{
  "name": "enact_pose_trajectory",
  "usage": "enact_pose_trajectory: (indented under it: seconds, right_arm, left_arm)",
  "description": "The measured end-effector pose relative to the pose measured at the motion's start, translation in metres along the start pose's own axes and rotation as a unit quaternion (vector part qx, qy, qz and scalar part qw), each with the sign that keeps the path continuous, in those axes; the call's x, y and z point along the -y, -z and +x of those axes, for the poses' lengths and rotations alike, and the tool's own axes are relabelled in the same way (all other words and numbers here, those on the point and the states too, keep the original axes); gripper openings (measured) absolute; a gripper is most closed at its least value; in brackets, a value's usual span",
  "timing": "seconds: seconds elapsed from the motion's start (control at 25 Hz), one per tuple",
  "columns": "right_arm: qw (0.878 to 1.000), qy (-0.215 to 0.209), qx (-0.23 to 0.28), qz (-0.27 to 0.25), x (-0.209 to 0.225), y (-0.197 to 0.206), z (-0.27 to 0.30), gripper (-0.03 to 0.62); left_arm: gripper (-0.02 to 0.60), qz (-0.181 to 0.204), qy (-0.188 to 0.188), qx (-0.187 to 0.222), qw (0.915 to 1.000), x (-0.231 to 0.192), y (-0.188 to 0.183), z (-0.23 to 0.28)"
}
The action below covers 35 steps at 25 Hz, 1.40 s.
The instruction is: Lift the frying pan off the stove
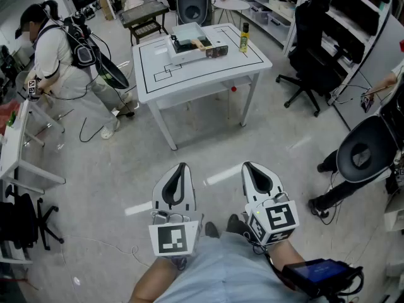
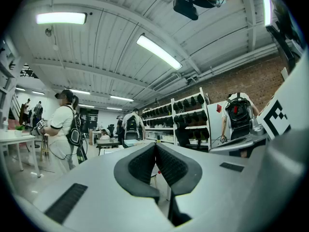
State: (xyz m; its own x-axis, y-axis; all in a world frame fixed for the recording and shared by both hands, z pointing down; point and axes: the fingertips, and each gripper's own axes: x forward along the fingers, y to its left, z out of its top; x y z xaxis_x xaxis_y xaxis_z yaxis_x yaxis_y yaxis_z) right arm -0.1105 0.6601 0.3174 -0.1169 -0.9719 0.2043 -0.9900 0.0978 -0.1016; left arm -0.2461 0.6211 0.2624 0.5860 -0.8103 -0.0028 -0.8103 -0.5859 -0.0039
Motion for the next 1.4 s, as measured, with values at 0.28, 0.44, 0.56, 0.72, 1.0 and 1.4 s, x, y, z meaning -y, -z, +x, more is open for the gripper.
enact_pose_trajectory:
  seconds: [0.28, 0.44, 0.56, 0.72, 1.0, 1.4]
  right_arm:
    - [1.000, 0.001, -0.004, 0.000, -0.005, -0.003, 0.009, 0.048]
    - [1.000, -0.010, -0.002, 0.027, -0.006, 0.000, 0.014, 0.049]
    - [0.999, -0.010, -0.002, 0.039, 0.001, 0.000, 0.024, 0.049]
    - [1.000, -0.001, -0.007, 0.026, 0.015, -0.001, 0.044, 0.049]
    - [0.999, 0.003, -0.029, 0.040, 0.060, 0.007, 0.107, 0.049]
    - [0.997, -0.033, -0.046, 0.058, 0.140, -0.016, 0.231, 0.049]
  left_arm:
    - [0.018, -0.003, 0.003, -0.001, 1.0000, -0.008, -0.002, 0.004]
    - [0.018, -0.008, 0.003, -0.009, 0.9999, -0.012, 0.005, 0.009]
    - [0.018, -0.012, 0.005, -0.020, 0.9997, -0.017, 0.014, 0.021]
    - [0.018, -0.014, 0.006, -0.040, 0.9991, -0.022, 0.030, 0.040]
    - [0.018, -0.012, -0.003, -0.062, 0.9980, -0.037, 0.047, 0.107]
    - [0.018, -0.010, -0.024, -0.084, 0.9961, -0.055, 0.052, 0.254]
